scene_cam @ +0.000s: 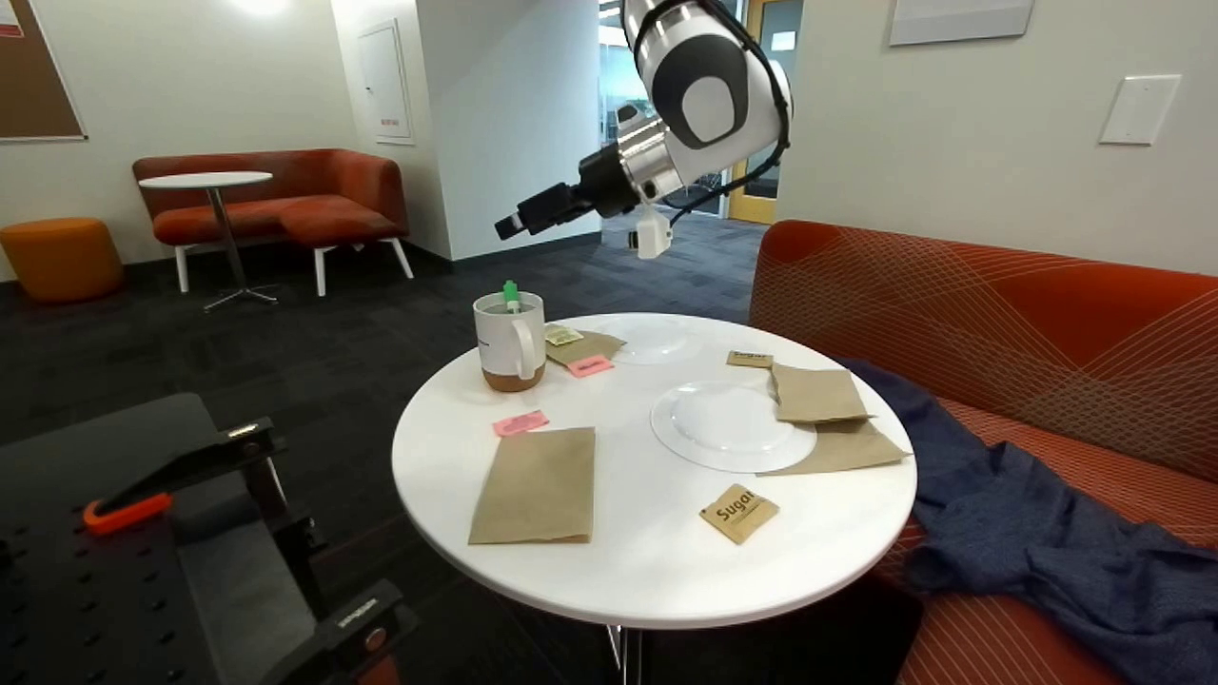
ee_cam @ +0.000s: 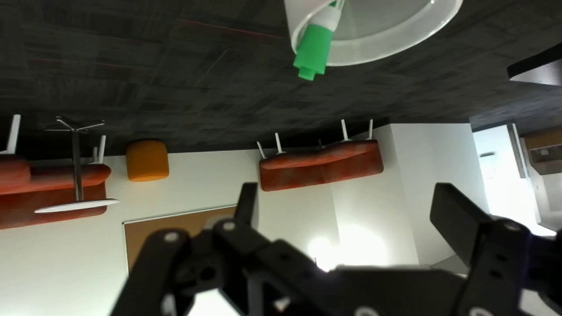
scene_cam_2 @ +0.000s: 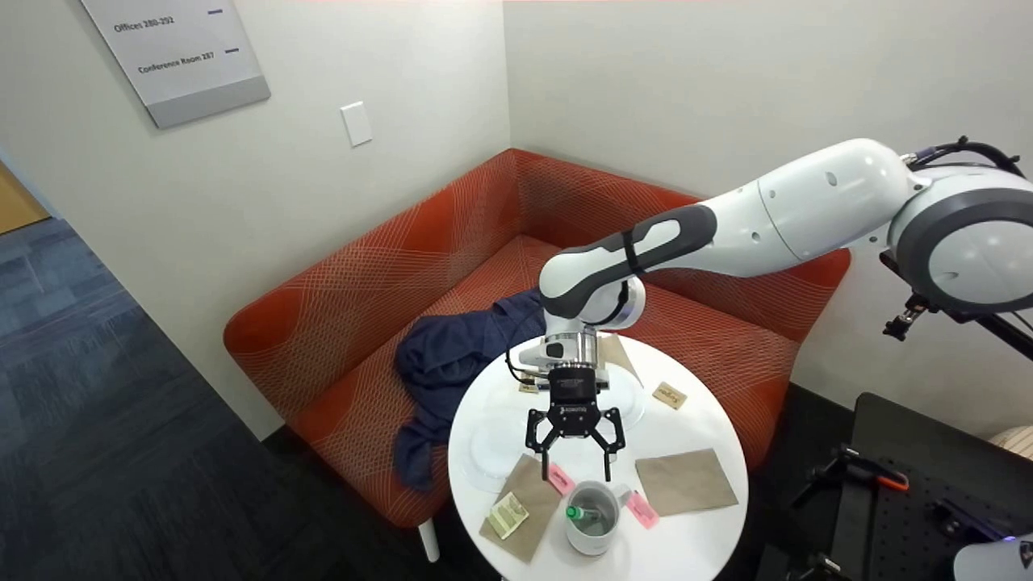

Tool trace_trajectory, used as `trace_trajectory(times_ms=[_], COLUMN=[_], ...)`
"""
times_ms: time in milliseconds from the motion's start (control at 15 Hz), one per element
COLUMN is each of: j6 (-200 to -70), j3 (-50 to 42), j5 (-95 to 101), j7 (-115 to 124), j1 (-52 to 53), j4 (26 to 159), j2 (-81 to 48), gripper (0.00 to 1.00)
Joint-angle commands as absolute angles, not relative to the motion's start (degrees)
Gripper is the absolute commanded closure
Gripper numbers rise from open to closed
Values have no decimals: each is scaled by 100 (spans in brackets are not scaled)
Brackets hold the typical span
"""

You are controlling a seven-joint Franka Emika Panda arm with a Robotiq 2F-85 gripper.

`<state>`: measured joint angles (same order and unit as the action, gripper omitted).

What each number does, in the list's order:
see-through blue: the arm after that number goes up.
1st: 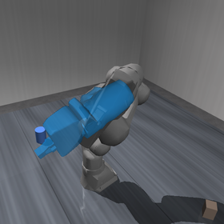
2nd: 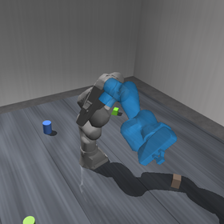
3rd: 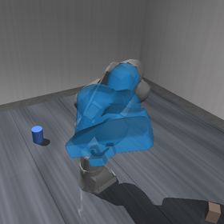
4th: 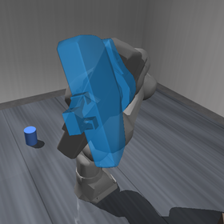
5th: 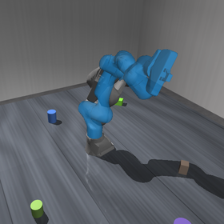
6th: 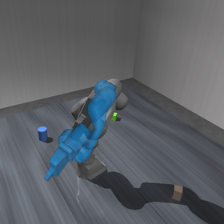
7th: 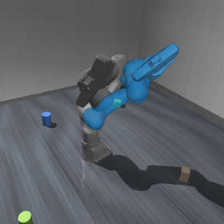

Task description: Put the green marker inside the white mug

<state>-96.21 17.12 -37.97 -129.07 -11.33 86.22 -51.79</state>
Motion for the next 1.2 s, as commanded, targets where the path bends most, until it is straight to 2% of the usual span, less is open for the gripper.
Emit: trace_trajectory(times_ms=[0,1133], j6=[-9569,-9905], j3=[1511,1112], j5=[-3895,-4785], j7=[-12866,-13010], j1=[-1000,-648], j4=[8916,10144], j2=[-4561,-2557], gripper=[0,0])
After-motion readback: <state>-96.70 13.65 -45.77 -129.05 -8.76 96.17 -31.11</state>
